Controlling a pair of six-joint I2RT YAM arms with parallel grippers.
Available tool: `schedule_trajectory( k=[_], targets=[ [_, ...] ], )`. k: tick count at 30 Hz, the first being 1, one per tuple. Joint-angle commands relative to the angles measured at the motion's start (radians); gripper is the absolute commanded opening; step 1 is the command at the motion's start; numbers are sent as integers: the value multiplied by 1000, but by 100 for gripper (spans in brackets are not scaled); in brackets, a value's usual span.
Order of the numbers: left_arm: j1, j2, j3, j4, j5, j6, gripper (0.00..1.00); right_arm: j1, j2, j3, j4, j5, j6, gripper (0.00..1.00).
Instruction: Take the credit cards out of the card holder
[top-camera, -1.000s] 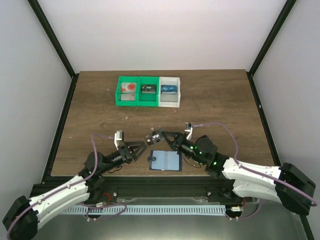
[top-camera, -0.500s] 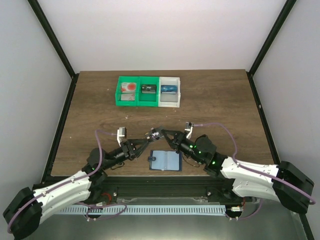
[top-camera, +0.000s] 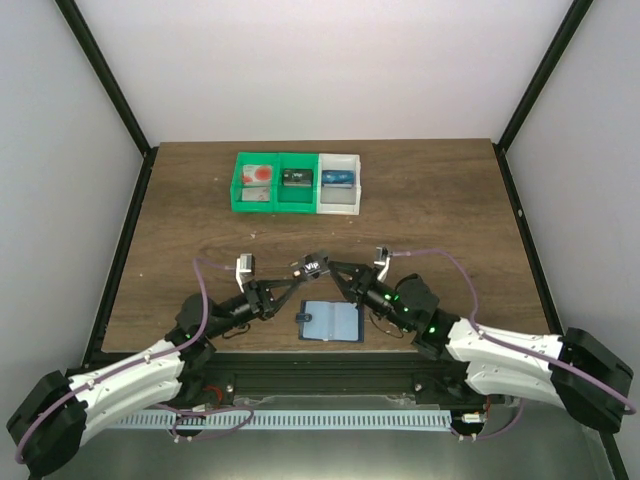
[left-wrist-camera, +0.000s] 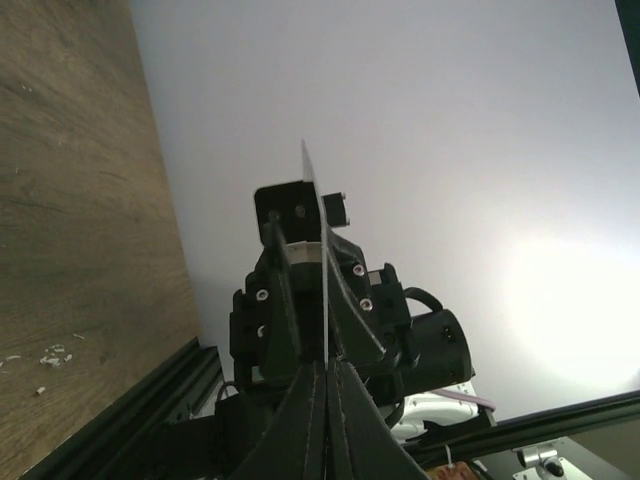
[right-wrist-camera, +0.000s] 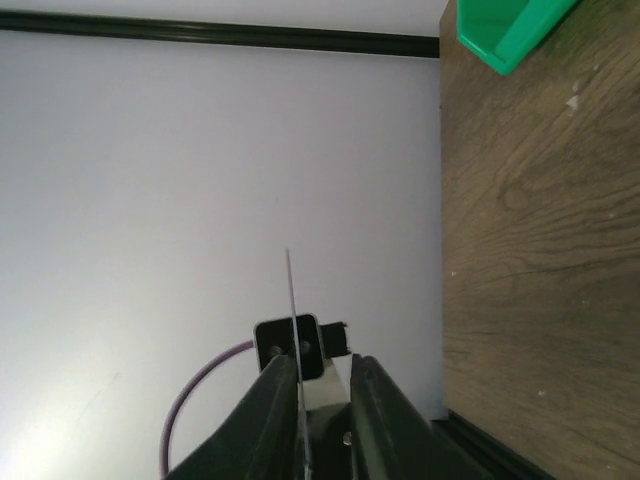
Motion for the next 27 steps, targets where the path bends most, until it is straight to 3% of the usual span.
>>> schedule_trajectory(
  k=[1, 4, 10, 18, 21, 27],
  targets=[
    [4, -18, 18, -28, -8, 31, 0, 0, -77, -51, -70, -20, -30, 24],
    [8, -42, 34, -109, -6, 96, 0, 0, -151, -92, -126, -50, -110, 47],
    [60, -69, 81, -325, 57, 189, 0, 0, -440, -124, -409, -2, -250, 97],
    [366, -7, 188, -495, 326, 294, 0, 0, -717, -84, -699, 32, -397, 100],
    [465, 97, 308, -621, 435, 433, 0, 0, -734, -71, -720, -8, -440, 100],
    [556, 377, 622, -883, 493, 701, 0, 0, -702, -50, -745, -116, -510, 100]
  ],
)
